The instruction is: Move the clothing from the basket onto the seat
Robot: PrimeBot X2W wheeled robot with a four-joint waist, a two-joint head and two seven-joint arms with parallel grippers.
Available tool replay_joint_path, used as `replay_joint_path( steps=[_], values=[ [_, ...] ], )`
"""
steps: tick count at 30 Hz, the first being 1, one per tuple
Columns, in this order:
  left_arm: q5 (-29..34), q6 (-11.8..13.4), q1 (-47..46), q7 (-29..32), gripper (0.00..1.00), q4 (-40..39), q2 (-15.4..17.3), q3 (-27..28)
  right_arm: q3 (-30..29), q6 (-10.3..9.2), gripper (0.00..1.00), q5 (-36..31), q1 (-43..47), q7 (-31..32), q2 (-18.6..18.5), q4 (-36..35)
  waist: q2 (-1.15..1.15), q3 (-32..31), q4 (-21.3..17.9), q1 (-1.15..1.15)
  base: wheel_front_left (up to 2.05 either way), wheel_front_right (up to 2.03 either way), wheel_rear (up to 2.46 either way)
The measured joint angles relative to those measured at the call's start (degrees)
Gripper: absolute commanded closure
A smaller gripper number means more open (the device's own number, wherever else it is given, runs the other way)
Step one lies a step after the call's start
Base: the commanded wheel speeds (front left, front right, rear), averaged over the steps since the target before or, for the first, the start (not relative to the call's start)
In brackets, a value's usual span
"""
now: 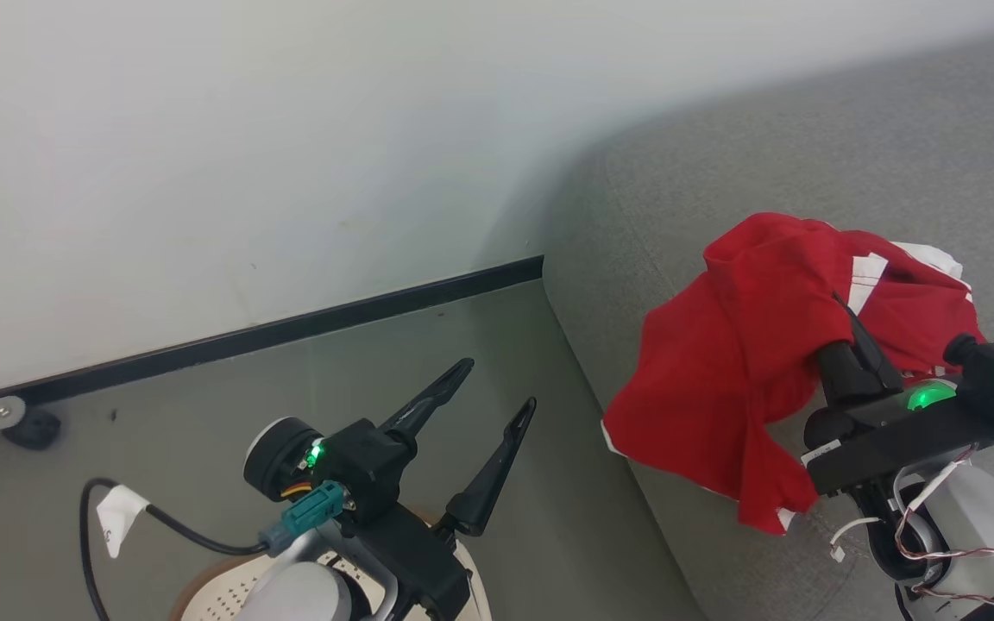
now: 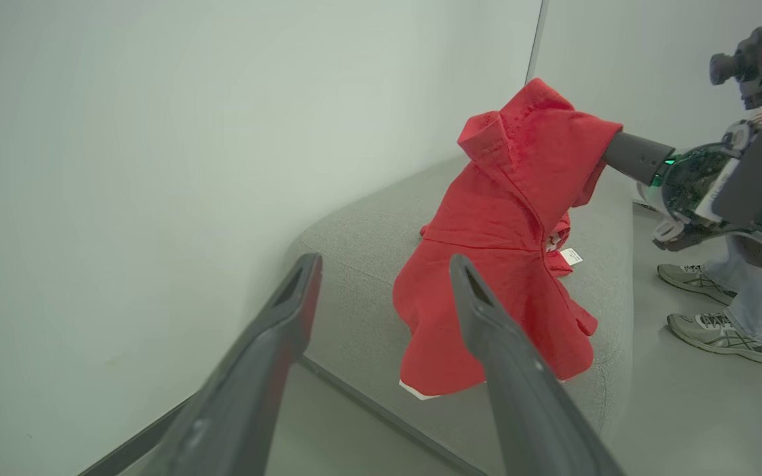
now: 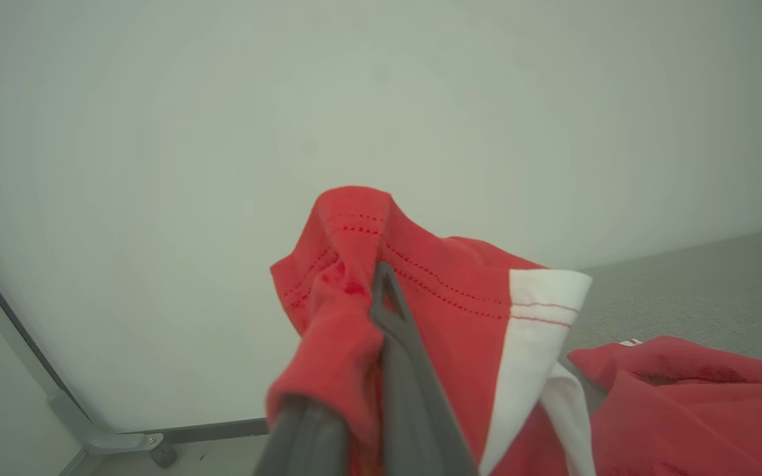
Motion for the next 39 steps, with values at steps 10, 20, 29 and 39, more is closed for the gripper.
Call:
replay_joint_path(
  steps=[10,20,29,39],
  values=[
    [0.5,-0.5,0.0,0.2,0.00,0.0,0.2,-1.0,-3.8,0.00,1.00,-2.5,2.5,0.0,0.6,-2.5,0.00,0.4,-4.9,0.00,0.00,0.00,0.00],
    [0.6,-0.5,0.0,0.6,0.00,0.2,-0.1,-2.1,-7.7,0.01,1.00,-4.2,5.0,0.0,1.1,-5.3,0.00,0.5,-8.0,0.00,0.00,0.00,0.00],
    [0.6,-0.6,-0.1,0.7,0.00,0.3,-0.4,-2.3,-10.8,0.04,1.00,-4.8,5.1,0.0,1.1,-7.6,0.00,0.9,-8.5,0.00,0.00,0.00,0.00],
    [0.7,-0.6,-0.1,1.2,0.00,0.2,-0.2,-2.3,-13.9,0.53,1.00,-4.3,-2.7,0.0,-1.0,-9.6,0.00,1.9,-8.5,0.00,0.00,0.00,0.00]
  ],
)
